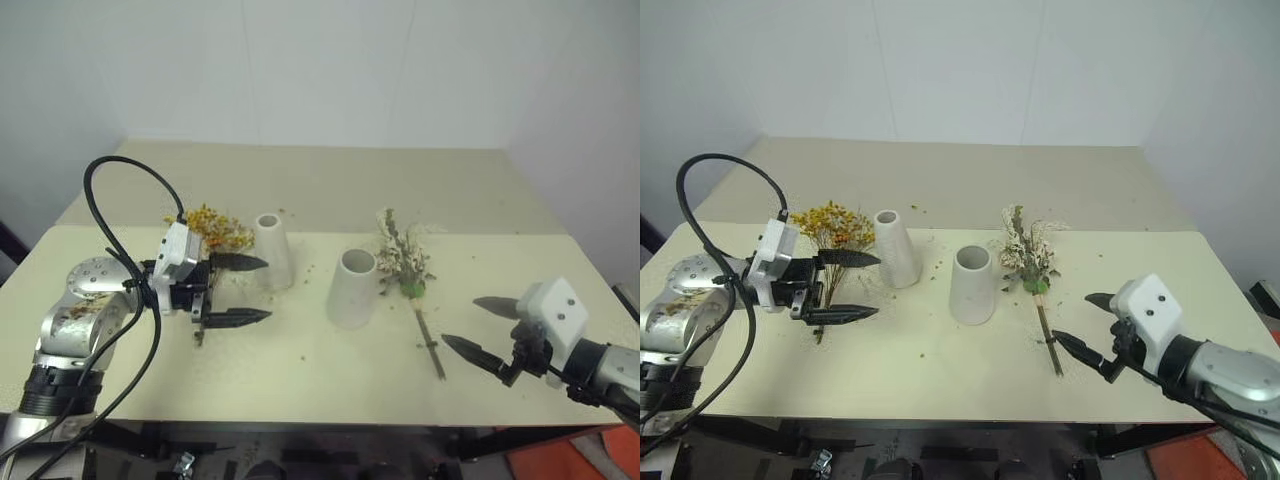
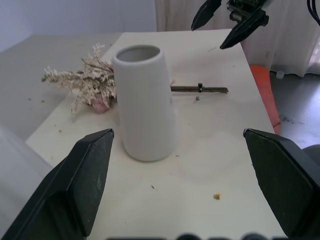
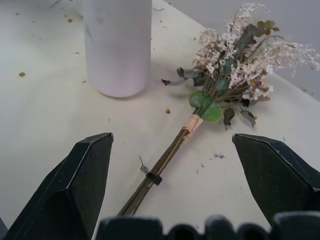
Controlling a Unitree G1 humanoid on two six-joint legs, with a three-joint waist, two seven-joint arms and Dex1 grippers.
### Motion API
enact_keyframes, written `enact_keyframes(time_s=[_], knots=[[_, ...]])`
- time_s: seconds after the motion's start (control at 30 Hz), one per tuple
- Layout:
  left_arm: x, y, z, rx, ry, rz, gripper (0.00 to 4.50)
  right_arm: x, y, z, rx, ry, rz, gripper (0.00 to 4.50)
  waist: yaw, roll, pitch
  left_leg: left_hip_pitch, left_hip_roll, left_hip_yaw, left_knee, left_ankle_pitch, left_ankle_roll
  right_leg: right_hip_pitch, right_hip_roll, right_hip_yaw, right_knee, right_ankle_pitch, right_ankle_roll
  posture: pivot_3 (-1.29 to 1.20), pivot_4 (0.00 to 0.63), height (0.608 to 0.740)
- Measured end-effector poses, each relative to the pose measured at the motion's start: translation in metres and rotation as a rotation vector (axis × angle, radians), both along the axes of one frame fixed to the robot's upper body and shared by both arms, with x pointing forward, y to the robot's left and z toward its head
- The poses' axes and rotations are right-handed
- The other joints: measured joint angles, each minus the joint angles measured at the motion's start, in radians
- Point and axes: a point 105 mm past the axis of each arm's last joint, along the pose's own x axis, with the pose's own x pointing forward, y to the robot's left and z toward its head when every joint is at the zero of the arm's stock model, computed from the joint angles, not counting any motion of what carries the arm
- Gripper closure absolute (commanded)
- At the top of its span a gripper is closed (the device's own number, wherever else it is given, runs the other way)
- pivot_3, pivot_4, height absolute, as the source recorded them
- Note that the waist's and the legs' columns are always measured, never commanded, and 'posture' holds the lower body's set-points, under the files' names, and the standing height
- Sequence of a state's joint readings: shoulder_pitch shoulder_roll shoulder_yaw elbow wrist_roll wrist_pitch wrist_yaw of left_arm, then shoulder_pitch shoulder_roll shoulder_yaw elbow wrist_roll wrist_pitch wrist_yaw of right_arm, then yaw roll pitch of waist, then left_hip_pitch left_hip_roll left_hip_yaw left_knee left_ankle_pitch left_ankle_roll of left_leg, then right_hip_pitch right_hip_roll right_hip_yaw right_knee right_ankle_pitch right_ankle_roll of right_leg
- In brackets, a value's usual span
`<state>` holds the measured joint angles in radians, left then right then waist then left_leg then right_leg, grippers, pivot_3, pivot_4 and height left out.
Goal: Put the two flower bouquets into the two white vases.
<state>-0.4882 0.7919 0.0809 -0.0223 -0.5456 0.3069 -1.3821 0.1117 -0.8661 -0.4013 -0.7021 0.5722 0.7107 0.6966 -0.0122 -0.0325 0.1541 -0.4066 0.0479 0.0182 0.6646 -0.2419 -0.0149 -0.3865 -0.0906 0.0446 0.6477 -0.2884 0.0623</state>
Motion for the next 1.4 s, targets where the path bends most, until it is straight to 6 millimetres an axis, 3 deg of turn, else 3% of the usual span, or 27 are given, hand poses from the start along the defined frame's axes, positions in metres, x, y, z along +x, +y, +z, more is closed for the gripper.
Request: enact_keyframes(time_s=[0.33,0.47,0.67,0.8,1.1,1.23,1.33,1.4], knots=[[0.003,-0.002,0.001,0.017,-0.037,0.048,0.01,0.024,0.006,-0.017,0.013,0.091,-0.027,0.0,0.0,0.0,0.0,0.0,0.0,0.0,0.001,0.0,0.0,0.0,0.0,0.0,0.0,0.0,0.0,0.0,0.15,0.74],[0.0,-0.006,0.0,0.017,-0.047,0.051,0.01,0.039,0.019,-0.024,0.007,0.146,-0.036,0.0,-0.003,0.0,0.0,-0.001,0.0,0.0,0.001,0.0,0.0,-0.001,0.0,0.0,0.0,0.0,0.0,0.0,0.15,0.74],[0.003,-0.008,-0.009,0.068,-0.052,0.105,0.01,0.085,0.034,-0.042,0.02,0.281,-0.208,0.0,-0.004,0.0,0.0,-0.001,0.0,0.0,0.001,0.0,0.0,-0.001,0.0,0.0,0.001,0.0,0.0,0.0,0.15,0.74],[0.003,-0.01,-0.011,0.073,-0.053,0.115,0.0,0.106,0.026,-0.057,-0.037,0.344,-0.368,0.98,0.005,0.0,0.0,-0.005,0.0,0.0,0.001,0.0,0.0,-0.004,0.0,-0.001,0.001,0.0,0.0,0.0,0.15,0.74],[0.004,-0.014,-0.011,0.065,-0.063,0.111,0.0,0.105,0.024,-0.063,-0.092,0.369,-0.39,4.11,0.004,0.0,0.0,-0.006,0.0,-0.001,0.002,0.0,0.0,-0.004,0.0,-0.001,0.001,0.0,0.0,0.0,0.15,0.74],[0.006,-0.02,-0.009,0.07,-0.077,0.097,0.0,0.107,0.028,-0.055,-0.023,0.331,-0.398,4.25,0.001,0.0,0.0,-0.006,0.0,-0.001,0.002,0.0,0.0,-0.005,0.0,-0.001,0.001,0.0,0.0,0.0,0.15,0.74],[0.007,-0.021,-0.007,0.07,-0.09,0.096,0.0,0.114,0.027,-0.034,0.091,0.238,-0.433,4.25,0.0,0.0,0.0,-0.007,0.0,-0.001,0.002,0.0,0.0,-0.005,0.0,-0.001,0.001,0.0,0.0,0.0,0.15,0.74],[0.009,-0.02,-0.009,0.072,-0.085,0.101,0.0,0.121,0.026,-0.009,0.229,0.101,-0.48,4.25,-0.002,0.0,0.0,-0.007,0.0,-0.001,0.002,0.0,0.0,-0.006,0.0,-0.001,0.001,0.0,0.0,0.0,0.15,0.74]])
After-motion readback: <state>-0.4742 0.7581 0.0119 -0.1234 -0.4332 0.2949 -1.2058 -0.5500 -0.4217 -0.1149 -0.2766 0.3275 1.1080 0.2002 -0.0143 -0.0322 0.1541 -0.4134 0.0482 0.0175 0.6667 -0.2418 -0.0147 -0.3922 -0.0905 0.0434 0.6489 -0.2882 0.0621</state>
